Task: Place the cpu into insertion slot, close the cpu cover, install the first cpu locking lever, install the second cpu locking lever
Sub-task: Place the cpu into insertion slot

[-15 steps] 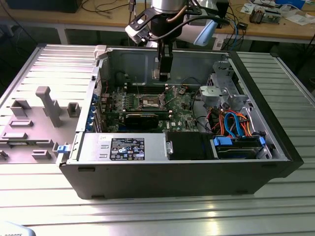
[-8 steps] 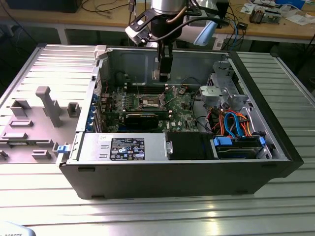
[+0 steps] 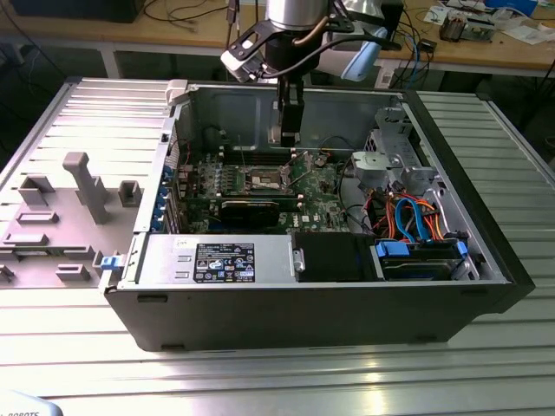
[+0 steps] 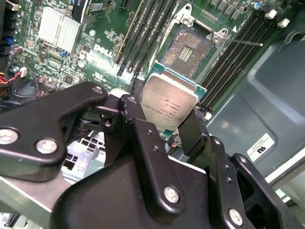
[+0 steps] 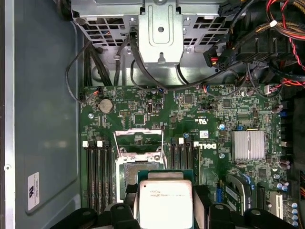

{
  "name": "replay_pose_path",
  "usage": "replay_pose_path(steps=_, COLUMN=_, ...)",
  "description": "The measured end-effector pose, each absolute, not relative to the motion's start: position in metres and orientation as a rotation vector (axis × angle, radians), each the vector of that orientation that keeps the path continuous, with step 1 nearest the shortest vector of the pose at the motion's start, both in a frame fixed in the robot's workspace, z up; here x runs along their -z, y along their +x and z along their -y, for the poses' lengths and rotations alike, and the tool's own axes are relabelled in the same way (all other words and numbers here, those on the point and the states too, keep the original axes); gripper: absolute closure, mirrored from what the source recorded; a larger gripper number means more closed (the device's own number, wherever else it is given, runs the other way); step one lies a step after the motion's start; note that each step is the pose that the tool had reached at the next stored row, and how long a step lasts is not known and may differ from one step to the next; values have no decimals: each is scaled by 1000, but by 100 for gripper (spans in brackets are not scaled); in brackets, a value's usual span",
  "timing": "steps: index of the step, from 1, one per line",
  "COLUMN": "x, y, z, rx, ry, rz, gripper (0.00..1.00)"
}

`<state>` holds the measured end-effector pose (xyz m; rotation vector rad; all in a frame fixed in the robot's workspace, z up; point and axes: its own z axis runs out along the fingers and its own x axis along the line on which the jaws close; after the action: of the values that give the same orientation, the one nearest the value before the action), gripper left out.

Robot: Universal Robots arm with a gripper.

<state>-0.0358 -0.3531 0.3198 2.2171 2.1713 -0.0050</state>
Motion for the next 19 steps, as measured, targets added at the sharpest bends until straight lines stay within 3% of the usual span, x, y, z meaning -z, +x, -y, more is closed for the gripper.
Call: replay_pose_path(steps=19, x=-306, y=-37, z=353, rx=-4, ry=2203, rz=-2177, gripper=46)
